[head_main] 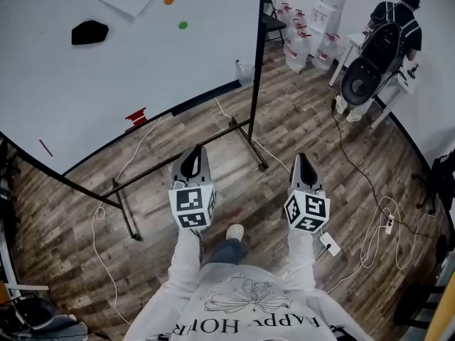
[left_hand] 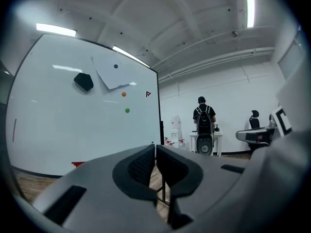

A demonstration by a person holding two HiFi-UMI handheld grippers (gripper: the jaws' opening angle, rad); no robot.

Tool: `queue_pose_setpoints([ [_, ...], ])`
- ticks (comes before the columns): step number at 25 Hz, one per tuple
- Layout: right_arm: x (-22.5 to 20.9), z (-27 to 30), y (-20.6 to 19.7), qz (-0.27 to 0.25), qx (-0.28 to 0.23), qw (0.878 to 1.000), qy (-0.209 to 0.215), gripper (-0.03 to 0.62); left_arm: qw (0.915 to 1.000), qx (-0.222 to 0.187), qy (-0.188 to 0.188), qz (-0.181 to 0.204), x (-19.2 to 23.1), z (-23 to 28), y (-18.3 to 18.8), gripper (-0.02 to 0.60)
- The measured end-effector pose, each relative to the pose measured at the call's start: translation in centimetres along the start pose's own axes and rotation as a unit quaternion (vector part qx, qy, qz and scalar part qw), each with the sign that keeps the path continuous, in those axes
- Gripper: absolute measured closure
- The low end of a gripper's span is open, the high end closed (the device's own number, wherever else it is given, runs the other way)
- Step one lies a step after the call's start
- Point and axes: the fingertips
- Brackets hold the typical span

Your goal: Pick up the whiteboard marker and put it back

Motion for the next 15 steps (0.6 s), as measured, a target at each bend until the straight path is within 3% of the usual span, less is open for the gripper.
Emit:
queue_pose_setpoints([
  [6, -1.0, 9.2, 1.8, -0.008, -0.011, 1.000, 0.003, 0.589, 0.9999, -0.013, -0.006, 0.005, 1.9, 9.1, 2.4, 0.571],
  [15, -1.3, 18.6, 1.6, -0.012, 0.002, 1.000, 0.012, 0.589, 1.0000, -0.001, -0.001, 0.001, 4.7, 17.6, 2.3, 0.571],
])
Point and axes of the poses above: the fingertips, and each gripper's own axes: z forward along the fingers, x to its left, y out of its top, and after that the axes turned 4 degrees about -z, right-handed
